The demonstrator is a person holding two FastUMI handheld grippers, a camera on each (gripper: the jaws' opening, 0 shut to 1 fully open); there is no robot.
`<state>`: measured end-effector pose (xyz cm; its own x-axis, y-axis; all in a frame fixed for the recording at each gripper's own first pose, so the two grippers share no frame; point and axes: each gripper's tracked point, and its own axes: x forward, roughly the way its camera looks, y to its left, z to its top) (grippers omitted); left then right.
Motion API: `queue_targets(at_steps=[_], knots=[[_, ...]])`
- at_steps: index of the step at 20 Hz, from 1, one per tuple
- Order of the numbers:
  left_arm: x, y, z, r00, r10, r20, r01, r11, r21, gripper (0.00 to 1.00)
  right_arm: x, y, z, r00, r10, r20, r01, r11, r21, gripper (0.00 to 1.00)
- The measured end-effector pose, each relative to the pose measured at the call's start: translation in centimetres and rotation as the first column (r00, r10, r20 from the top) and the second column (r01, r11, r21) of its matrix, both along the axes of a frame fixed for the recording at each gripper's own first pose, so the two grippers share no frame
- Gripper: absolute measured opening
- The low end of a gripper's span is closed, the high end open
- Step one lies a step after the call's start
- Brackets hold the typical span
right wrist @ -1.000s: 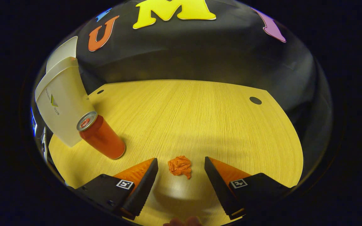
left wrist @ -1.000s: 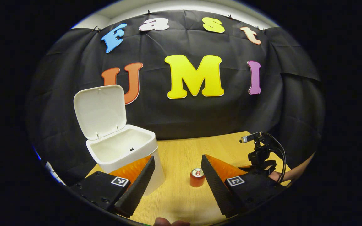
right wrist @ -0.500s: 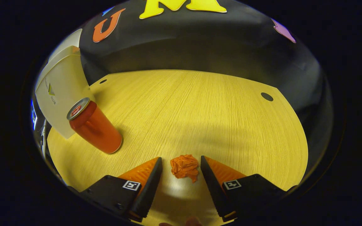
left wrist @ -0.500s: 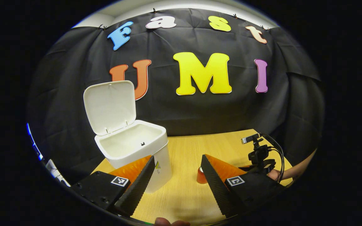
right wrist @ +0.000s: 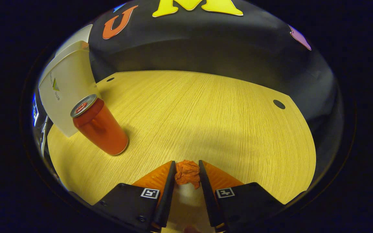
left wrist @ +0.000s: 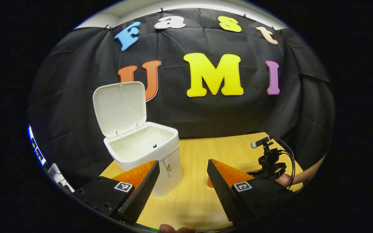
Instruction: Press the lid of the desktop garbage bin to open it, pick up the crumpled paper on the desktop and throw it into the bin, then pick up the pop can on the desktop and drop it into the bin, and finally close the garbage bin lid.
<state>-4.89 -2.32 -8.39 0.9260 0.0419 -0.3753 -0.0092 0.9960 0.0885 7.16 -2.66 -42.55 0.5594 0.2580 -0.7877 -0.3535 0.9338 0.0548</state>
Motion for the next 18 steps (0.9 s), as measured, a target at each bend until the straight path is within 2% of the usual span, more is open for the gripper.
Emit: queue_targets(at_steps=[1,2,5,7,8,10,12,14,18], knots=[[-0.1,0.2,0.1,1.000,0.004,0.002,-0.004,1.000,0.004,0.97,0.1,0.2,-0.1,1.000,0.007,0.001,-0.007,1.000,-0.002,0.46],[-0.3,0.4,0.2,1.000,0.008,0.002,-0.008,1.000,0.007,0.97,-0.1,0.2,0.1,1.000,0.014,-0.004,-0.014,1.000,-0.009,0.31],[-0.8,0.6,0.1,1.000,0.015,-0.002,-0.015,1.000,0.009,0.97,-0.4,0.8,0.3,1.000,0.022,-0.019,-0.021,1.000,0.005,0.20],[-1.2,0.7,0.3,1.000,0.017,-0.001,-0.017,1.000,0.013,0.96,-0.9,1.2,0.7,0.999,0.023,-0.032,-0.022,1.000,0.020,0.20],[-1.2,0.7,0.3,1.000,0.016,-0.002,-0.016,1.000,0.015,0.97,-1.1,1.4,1.1,0.999,0.027,-0.028,-0.026,0.999,0.023,0.11],[-1.5,0.7,0.2,1.000,0.008,0.001,-0.008,1.000,0.013,0.97,-1.2,1.8,2.3,0.999,0.035,-0.009,-0.034,0.999,0.032,0.07],[-1.5,0.5,0.5,1.000,-0.003,0.009,0.003,1.000,0.003,0.97,-1.4,2.2,4.3,0.999,0.030,0.013,-0.031,0.998,0.049,0.10],[-1.6,0.4,0.6,1.000,-0.015,0.020,0.015,1.000,-0.007,0.97,-1.2,2.6,7.1,0.998,0.026,0.050,-0.029,0.997,0.067,0.07],[-2.0,0.3,0.0,0.998,-0.049,0.031,0.050,0.998,-0.029,0.97,-1.5,3.8,13.1,0.995,0.026,0.102,-0.037,0.993,0.114,0.10]])
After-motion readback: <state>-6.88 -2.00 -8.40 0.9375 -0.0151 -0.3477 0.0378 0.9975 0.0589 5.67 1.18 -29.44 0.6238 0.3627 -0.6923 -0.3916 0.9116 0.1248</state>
